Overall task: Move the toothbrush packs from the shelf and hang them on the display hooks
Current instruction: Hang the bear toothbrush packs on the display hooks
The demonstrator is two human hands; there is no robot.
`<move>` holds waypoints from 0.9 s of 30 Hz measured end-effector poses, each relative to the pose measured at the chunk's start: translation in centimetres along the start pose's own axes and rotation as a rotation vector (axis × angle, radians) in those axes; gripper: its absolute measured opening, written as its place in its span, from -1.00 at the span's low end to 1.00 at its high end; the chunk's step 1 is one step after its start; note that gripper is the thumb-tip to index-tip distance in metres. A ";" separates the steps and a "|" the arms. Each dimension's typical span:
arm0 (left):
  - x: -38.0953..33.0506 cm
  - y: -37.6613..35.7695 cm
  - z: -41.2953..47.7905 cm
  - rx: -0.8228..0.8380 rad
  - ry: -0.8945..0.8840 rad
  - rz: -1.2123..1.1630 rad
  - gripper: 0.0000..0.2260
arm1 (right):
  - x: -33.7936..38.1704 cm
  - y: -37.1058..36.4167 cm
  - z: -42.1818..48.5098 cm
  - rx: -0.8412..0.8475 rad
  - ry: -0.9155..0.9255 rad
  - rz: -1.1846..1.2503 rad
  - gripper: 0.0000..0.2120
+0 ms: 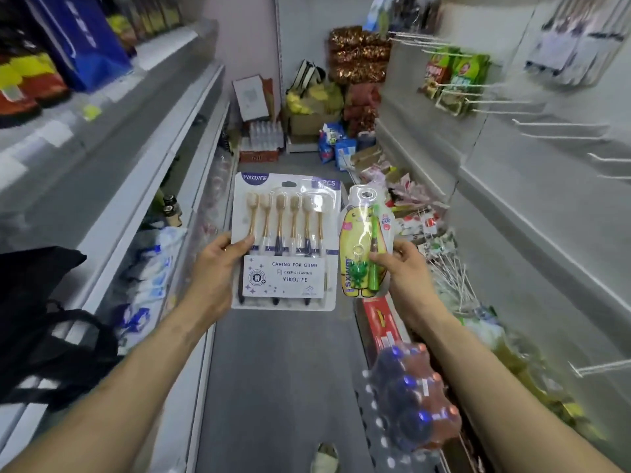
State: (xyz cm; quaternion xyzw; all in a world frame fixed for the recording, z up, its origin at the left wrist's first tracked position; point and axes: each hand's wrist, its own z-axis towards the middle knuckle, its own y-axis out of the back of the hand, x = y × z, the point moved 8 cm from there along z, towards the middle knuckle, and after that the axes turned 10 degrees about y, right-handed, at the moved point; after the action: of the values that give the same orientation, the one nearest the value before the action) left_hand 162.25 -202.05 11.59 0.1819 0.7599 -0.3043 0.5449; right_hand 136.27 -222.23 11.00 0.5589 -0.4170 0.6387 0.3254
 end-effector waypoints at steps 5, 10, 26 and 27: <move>-3.8 -2.9 11.8 0.005 -0.038 0.056 -0.82 | 0.6 -2.3 12.2 -0.005 0.013 0.012 -0.67; -6.9 -5.6 23.0 0.003 -0.021 0.014 -0.92 | 2.4 -4.8 23.2 -0.017 0.070 -0.041 -0.71; -15.8 -20.2 57.7 0.434 0.072 0.040 -0.75 | 5.6 -8.4 47.2 -0.439 0.150 -0.081 -0.71; -16.5 -22.0 59.0 0.473 0.069 0.052 -0.75 | 6.2 -7.9 47.9 -0.477 0.169 -0.073 -0.71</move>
State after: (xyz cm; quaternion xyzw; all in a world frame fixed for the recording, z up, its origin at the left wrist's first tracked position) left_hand 196.86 -256.59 19.79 0.3339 0.6807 -0.4533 0.4687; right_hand 163.42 -261.98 19.80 0.4258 -0.5067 0.5545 0.5045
